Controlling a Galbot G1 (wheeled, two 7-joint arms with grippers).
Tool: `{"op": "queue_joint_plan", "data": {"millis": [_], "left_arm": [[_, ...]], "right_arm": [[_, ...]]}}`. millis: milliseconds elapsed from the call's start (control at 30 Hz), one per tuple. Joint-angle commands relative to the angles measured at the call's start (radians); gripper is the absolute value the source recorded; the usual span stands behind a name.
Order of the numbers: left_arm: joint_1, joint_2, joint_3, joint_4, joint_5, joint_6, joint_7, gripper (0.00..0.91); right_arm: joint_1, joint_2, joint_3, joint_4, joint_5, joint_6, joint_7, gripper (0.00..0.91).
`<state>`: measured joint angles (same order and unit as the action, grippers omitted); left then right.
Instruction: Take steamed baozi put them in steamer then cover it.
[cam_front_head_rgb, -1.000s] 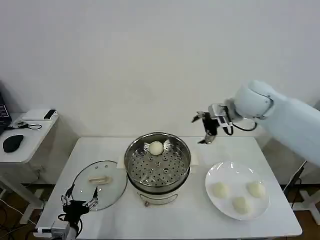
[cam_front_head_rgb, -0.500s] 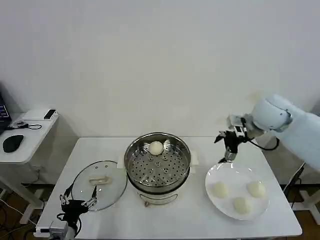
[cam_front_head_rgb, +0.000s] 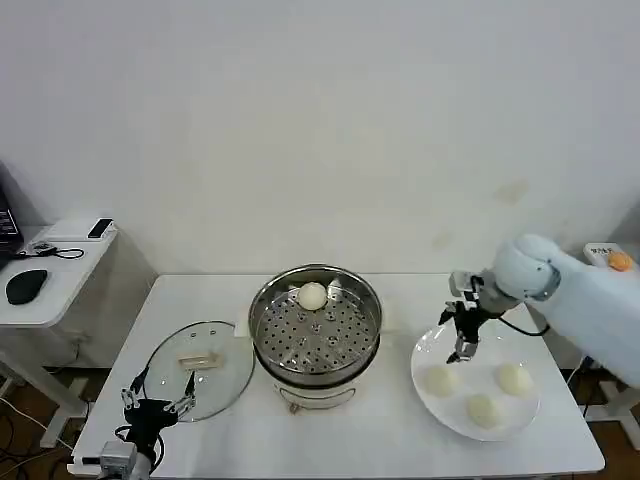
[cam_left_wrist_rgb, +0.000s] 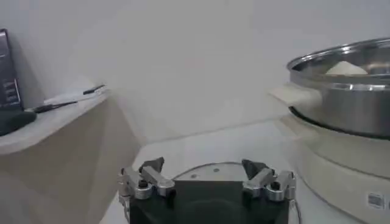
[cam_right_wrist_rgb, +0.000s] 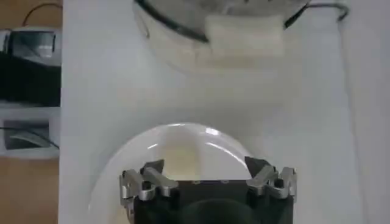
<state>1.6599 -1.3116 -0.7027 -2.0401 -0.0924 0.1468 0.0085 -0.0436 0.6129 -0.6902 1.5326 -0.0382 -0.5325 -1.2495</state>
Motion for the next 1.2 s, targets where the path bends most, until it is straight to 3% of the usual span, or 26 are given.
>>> {"op": "queue_joint_plan", "data": {"millis": [33,1200], "left_arm": [[-0.001,0.000,0.001,0.004,0.001,-0.001,0.001,0.907],[-0.014,0.000,0.009,0.040,0.008,-0.007,0.011,0.907]], "right_arm": [[-0.057,0.035,0.013,-0.042,-0.042,-0.003,-0.008,0.907],[-0.123,0.088,0.009,-0.126,-0.147,0.036,0.023,0.907]]}}
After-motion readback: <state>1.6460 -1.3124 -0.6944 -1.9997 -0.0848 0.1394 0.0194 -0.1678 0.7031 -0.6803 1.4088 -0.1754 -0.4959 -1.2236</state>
